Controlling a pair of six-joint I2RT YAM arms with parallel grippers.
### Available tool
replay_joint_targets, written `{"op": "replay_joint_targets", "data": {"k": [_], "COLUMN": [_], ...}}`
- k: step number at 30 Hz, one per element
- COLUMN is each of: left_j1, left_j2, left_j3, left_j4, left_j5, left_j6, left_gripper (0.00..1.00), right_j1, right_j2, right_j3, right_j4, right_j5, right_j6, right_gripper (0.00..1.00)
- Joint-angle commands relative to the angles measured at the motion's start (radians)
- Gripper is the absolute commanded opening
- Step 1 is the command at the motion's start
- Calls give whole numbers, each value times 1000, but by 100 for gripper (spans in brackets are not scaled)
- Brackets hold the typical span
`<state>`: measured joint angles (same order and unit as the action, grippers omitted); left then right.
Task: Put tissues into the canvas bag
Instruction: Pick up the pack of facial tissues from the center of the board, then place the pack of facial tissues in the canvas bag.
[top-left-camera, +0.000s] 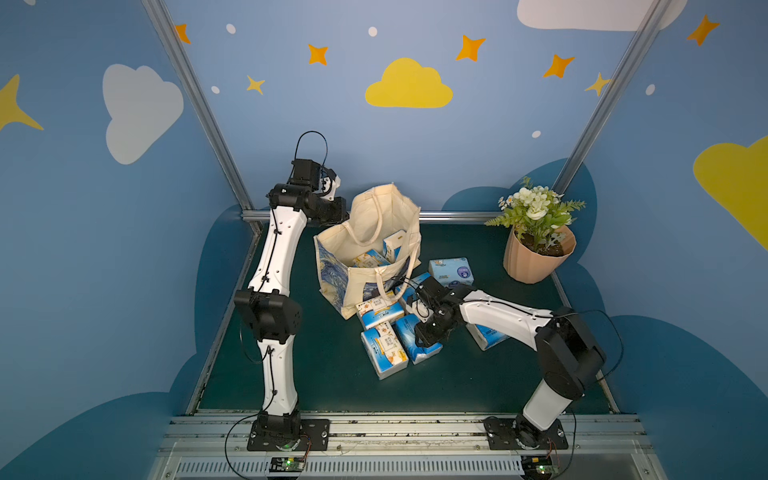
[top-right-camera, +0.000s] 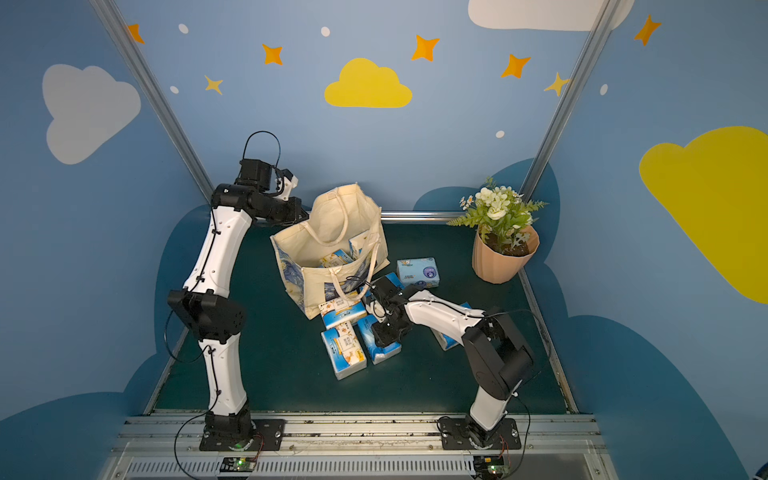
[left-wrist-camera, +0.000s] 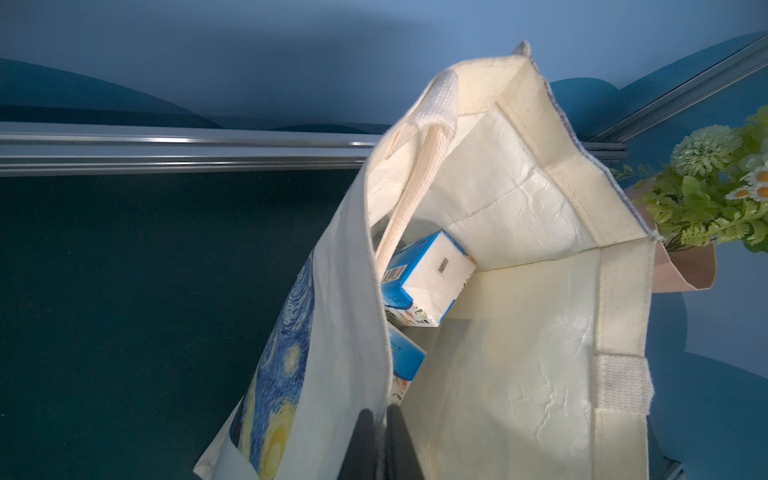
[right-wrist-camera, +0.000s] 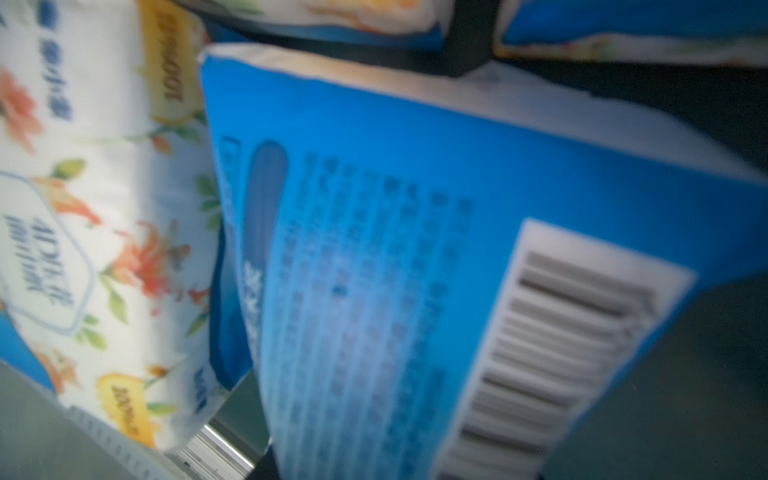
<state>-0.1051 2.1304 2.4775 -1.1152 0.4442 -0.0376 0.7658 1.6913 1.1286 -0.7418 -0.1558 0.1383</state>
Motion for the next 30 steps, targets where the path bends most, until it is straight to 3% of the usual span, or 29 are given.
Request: {"op": "replay_joint_targets", "data": {"k": [1,8,16,20,30], "left_j1": [-6,-13,-22,-29,-36], "left_j2": [17,20,28,31,39], "left_j3": [9,9,6,6,5], "left_j4": [-43,-36,-25,-19,0], "left_j5": [5,7,7,4,14], "left_j6": [1,-5,-13,-16,-28], "left_gripper": [8,9,8,8,8], "right_j1": [-28,-73,-105,-108,-108], "right_j2": [-71,-222,-328,-288,-27], "right_j3": [-27,70,319,497,898], "right_j4": [-120,-215,-266,-271,-150], "right_j5": [95,179,340,339,135], "right_j6": [7,8,-46,-98,-151], "right_gripper": [35,32,34,35,36]}}
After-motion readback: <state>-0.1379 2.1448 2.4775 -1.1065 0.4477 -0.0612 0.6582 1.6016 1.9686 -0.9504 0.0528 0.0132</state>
